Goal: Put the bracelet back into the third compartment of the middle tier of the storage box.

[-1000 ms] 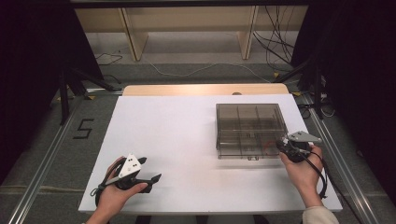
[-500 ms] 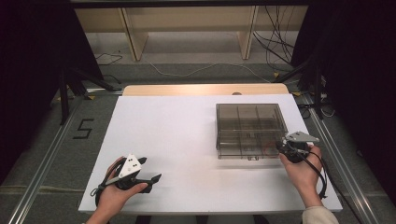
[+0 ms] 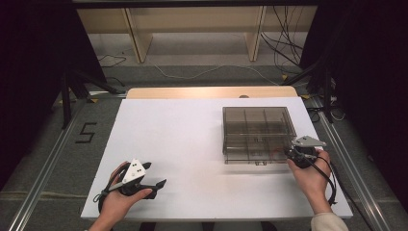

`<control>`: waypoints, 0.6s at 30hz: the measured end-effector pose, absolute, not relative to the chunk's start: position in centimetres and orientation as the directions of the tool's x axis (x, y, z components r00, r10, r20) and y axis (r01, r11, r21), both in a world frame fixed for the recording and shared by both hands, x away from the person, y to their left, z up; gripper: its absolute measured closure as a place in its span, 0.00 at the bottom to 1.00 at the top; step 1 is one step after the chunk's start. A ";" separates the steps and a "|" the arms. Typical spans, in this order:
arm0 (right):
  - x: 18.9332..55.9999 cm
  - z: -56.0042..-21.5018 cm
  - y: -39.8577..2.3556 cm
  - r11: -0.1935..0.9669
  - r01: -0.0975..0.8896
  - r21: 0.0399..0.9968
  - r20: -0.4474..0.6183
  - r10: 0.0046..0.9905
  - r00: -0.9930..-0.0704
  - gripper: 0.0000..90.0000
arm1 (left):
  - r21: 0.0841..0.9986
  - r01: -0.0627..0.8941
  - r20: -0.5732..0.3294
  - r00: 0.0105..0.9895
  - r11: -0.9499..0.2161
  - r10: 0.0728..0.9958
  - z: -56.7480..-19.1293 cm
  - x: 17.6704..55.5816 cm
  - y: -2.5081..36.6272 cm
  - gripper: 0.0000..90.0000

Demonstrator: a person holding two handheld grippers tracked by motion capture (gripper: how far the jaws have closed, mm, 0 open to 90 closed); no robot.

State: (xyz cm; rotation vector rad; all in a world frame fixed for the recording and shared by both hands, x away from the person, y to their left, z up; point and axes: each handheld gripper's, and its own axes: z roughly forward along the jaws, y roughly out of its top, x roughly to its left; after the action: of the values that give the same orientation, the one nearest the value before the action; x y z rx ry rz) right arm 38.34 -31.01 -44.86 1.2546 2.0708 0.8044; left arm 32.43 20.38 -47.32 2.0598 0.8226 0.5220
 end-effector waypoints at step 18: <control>38.2 -44.6 -31.1 0.341 0.553 0.760 -0.128 0.913 -0.387 0.91 | 0.822 0.365 0.067 0.699 -0.436 0.712 -47.4 32.4 20.3 0.21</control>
State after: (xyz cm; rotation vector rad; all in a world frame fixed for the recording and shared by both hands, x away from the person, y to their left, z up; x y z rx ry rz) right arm 38.23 -31.13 -44.64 1.2775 2.0600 0.8561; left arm 32.45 20.32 -47.36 2.0614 0.8223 0.5198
